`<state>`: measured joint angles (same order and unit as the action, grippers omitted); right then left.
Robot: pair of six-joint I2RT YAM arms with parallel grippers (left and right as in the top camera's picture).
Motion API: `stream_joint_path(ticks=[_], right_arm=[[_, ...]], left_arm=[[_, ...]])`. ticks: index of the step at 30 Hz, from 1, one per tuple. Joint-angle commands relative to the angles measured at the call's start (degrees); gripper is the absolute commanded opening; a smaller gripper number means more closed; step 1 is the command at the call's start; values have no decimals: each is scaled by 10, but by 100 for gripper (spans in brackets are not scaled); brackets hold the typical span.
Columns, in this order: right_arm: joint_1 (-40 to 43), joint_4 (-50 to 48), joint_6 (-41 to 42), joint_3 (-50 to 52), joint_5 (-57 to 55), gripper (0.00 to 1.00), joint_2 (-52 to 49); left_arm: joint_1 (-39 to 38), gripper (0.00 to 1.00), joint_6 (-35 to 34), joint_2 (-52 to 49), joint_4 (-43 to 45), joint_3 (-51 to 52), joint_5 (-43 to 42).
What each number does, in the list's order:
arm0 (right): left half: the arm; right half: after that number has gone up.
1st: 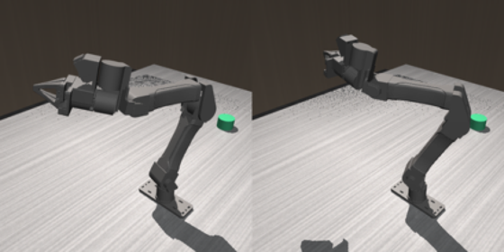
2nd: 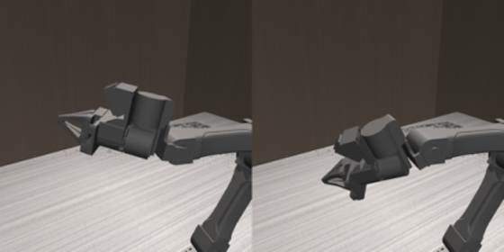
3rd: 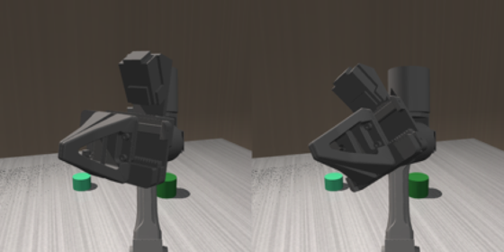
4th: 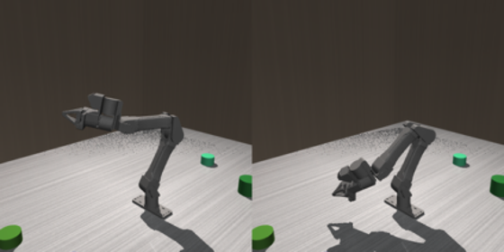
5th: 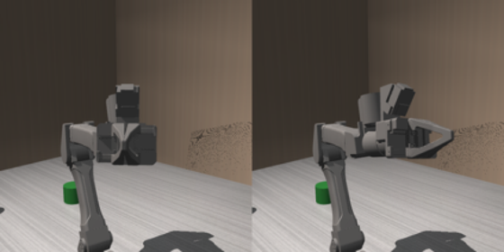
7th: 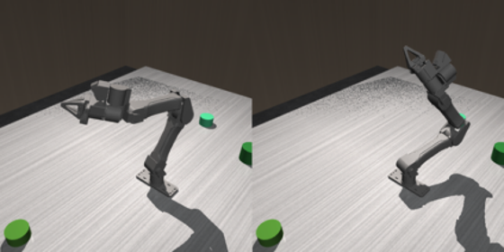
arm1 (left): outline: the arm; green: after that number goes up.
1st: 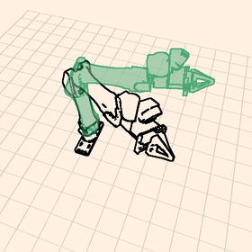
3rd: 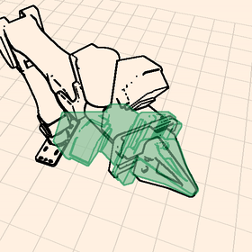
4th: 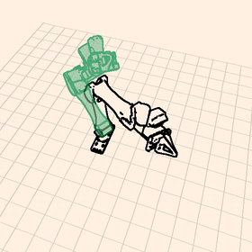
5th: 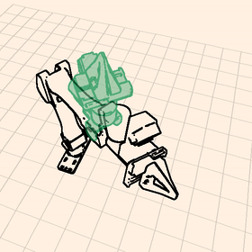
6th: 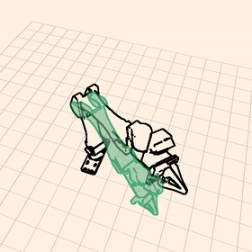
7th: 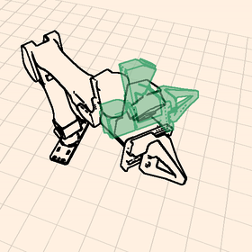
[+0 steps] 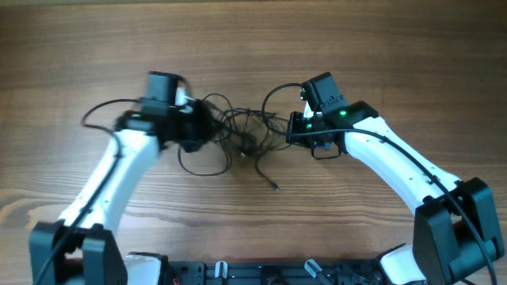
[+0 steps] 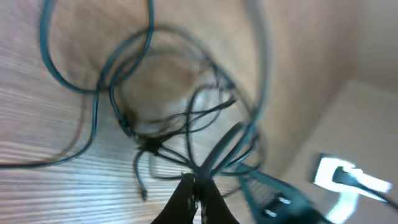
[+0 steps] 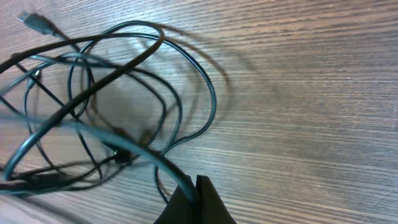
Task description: Untangle cables
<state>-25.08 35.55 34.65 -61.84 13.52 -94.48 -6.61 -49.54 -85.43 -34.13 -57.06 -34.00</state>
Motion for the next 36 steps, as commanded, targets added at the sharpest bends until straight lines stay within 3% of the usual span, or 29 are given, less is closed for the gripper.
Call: stream_joint_path(ticks=[1,2,5,7,13,18,20,26,36], right_arm=[[-1,3,-1,5,-7,4,1],[-1,3,-1,5,-7,4,1],[-1,3,-1,5,-7,4,1],[-1,3,0,5,-7,4,1],[-1,3,0,5,-7,4,1],[-1,3,0,5,-7,4,1],[-1,3,0,5,-7,4,1],[-1,5,0,5,-7,4,1],[-1,5,0,5,-7,4,1]], left_arm=[[128,4,88,22,-2,-1,-174],[158,9,89,22,-6,-1,-209],[188,48,99,22,-37,0,-225],[167,57,132,22,-63,0,-221],[5,43,137,22,-79,0,-71],[-108,42,23,22,-78,0,167],[-133,41,-4,22,-64,0,214],[-149,38,-40,0,-19,0,236],[-149,34,-56,-47,23,0,180]])
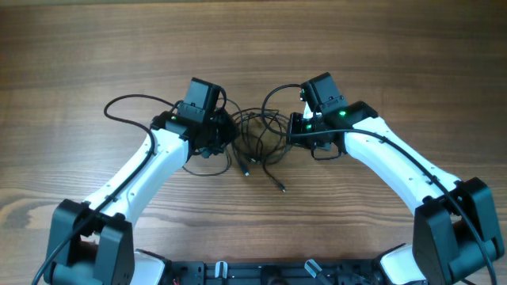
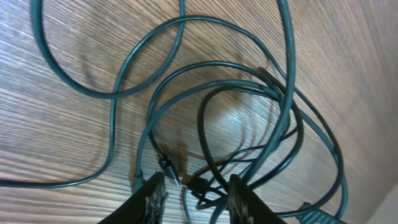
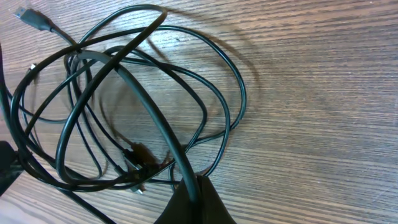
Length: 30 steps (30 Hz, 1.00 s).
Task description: Untangle cables
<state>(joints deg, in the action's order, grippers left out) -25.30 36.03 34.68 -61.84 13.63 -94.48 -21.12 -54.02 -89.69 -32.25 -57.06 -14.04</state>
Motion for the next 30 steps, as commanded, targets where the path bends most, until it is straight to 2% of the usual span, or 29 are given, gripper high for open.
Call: stream_joint_path(ticks=[1,5,9,14,19,25,26,28,30], right_arm=[[1,0,0,5,-8,4,1],[1,1,0,5,-8,4,1],[1,1,0,5,-8,4,1],[1,1,0,5,-8,4,1],[1,1,0,5,-8,4,1],[1,1,0,5,-8,4,1],[1,0,0,5,-8,4,1],[1,1,0,5,-8,4,1],[1,1,0,5,-8,4,1]], left_arm=[[-4,34,-19,-5,4,0,-22],[-4,32,-35,-7,10,0,-31],[-5,18,-35,-21,9,0,-48],[-8,17,-35,-23,5,0,-55],[-8,18,-51,-23,2,0,-107],[-8,17,-69,-23,-5,0,-109],[-8,15,-69,-23,-5,0,-105],[-8,5,-69,-23,-5,0,-103],[-8,4,-69,-23,-7,0,-104]])
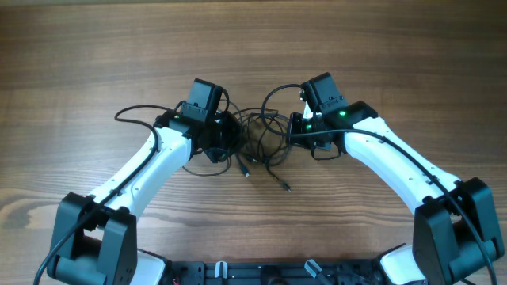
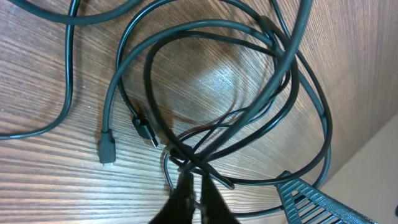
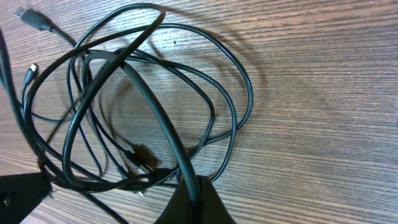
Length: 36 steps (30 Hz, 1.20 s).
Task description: Untangle cables
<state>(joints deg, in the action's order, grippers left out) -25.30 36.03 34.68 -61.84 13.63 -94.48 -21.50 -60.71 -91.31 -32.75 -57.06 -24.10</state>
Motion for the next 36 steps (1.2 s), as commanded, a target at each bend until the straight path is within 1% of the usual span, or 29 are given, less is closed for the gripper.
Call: stream_joint_path(ticks=[1,3,5,7,8,12,14,15,16,17,18,19,21,23,25,27,29,31,32,34,36], right_arm=[[1,2,0,5,-8,4,1],[1,3,-1,5,-8,4,1],[1,5,-1,5,-8,4,1],[1,9,0,5,-8,4,1],[1,9,0,5,-8,4,1],[1,9,0,5,-8,4,1],[1,8,0,5,-8,4,1],[1,7,0,5,-8,4,1],[1,7,0,5,-8,4,1],[1,7,0,5,-8,4,1],[1,7,0,5,-8,4,1],[1,7,0,5,-8,4,1],[1,7,0,5,-8,4,1],[1,7,0,5,-8,4,1],[1,7,0,5,-8,4,1],[1,9,0,5,-7,4,1],[1,9,0,5,-7,4,1],[1,9,0,5,-8,4,1],[1,9,0,5,-8,4,1],[1,9,0,5,-8,4,1],[1,9,0,5,-8,4,1]], left_arm=[[-4,4,-2,-6,-5,0,-3],[6,4,3,-4,-9,-1,-5],[39,4,37,11,-9,-1,-43],[103,4,79,37,-9,-1,-108],[137,4,85,47,-9,-1,-146],[300,4,126,59,-9,-1,-332],[338,4,144,59,-26,0,-348],[336,5,159,58,-37,0,-342],[329,13,168,58,-47,0,-328],[316,25,171,58,-59,0,-303],[294,34,170,58,-69,0,-270],[259,42,170,58,-69,0,-230],[178,43,165,58,-63,0,-145],[116,44,146,58,-53,0,-73],[63,45,119,49,-32,0,-28],[13,44,81,30,-6,0,2],[-13,43,57,16,6,0,16],[-48,33,30,-21,36,0,26],[-50,31,28,-27,39,0,28],[-51,22,28,-35,38,0,28],[-47,8,28,-34,41,-1,28]])
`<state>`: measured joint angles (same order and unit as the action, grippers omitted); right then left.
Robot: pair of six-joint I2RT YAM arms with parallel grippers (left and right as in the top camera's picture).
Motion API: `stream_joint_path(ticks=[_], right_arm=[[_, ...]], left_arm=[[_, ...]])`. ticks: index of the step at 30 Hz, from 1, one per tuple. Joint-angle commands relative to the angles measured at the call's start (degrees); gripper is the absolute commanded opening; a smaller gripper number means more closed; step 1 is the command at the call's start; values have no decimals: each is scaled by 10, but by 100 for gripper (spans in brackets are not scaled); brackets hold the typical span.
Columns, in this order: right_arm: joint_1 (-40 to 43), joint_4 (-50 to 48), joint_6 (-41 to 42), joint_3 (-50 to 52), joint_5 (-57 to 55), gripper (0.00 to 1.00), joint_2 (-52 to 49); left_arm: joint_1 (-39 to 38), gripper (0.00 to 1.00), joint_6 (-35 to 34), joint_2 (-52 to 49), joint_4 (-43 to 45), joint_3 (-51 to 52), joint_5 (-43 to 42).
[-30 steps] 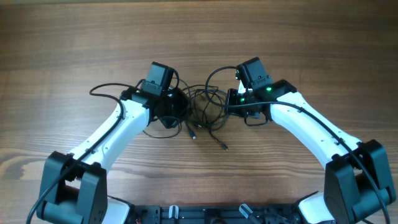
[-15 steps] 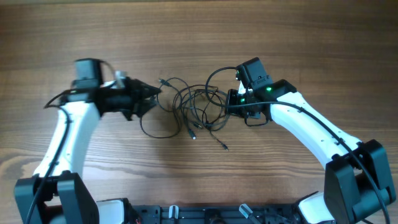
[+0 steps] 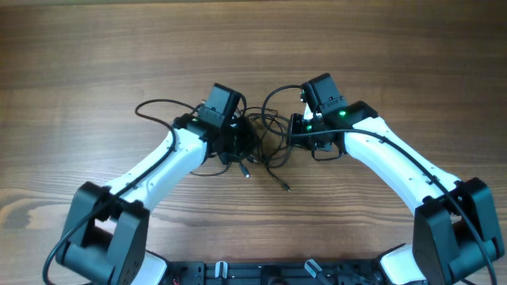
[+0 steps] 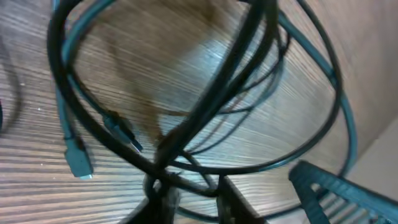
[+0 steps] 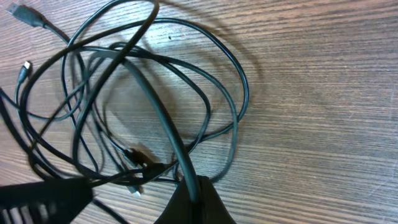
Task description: Untangle cables
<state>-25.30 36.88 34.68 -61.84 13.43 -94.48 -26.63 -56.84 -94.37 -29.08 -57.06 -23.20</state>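
A tangle of thin dark cables [image 3: 265, 131] lies mid-table between the two arms, with plug ends [image 3: 247, 172] trailing toward the front. My left gripper [image 3: 238, 146] is at the tangle's left side. In the left wrist view the left gripper [image 4: 191, 202] stands open, and several strands [image 4: 186, 134] cross between its fingers. My right gripper [image 3: 295, 134] is at the tangle's right side. In its wrist view the right gripper [image 5: 194, 196] is shut on a thicker dark cable [image 5: 158, 118] that arches up over the loops.
One cable loop [image 3: 158, 107] reaches out to the left of the left wrist. A small loop [image 3: 273, 95] rises behind the right gripper. The wooden table [image 3: 412, 63] extends all round. The arm bases [image 3: 261, 273] sit at the front edge.
My left gripper was shut on strands of the tangle and is now open around them. The left arm sits further right, and the left cable loop has come right with it. The right gripper holds unchanged.
At first my left gripper was shut on strands, with the tangle stretched out to the left. Then it was open, nearer the centre, then shut on strands again, and now it is open, further right. The right gripper stayed shut on the thick cable, and the tangle bunched toward it.
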Motion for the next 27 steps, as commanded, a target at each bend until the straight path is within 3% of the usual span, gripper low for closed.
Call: stream_joint_path(ticks=[1,5,8,12,15,16,18,21,27], right_arm=[[1,1,0,5,-6,4,1],[1,1,0,5,-6,4,1],[1,0,0,5,-6,4,1],[1,0,0,5,-6,4,1],[1,0,0,5,-6,4,1],[1,0,0,5,-6,4,1],[1,0,-1,5,-6,4,1],[1,-5,-2,5,-5,4,1],[1,-45,-47,5,64,4,1]], left_arm=[[8,4,-11,-3,4,-1,19],[46,4,0,29,-15,-1,14],[96,4,50,80,-21,-1,-41],[246,4,102,156,-29,-1,-200],[371,4,109,166,-59,-1,-245],[406,6,125,166,-76,0,-241],[457,30,151,166,-123,0,-210],[466,45,199,166,-194,0,-174],[358,55,237,160,-190,2,-149]])
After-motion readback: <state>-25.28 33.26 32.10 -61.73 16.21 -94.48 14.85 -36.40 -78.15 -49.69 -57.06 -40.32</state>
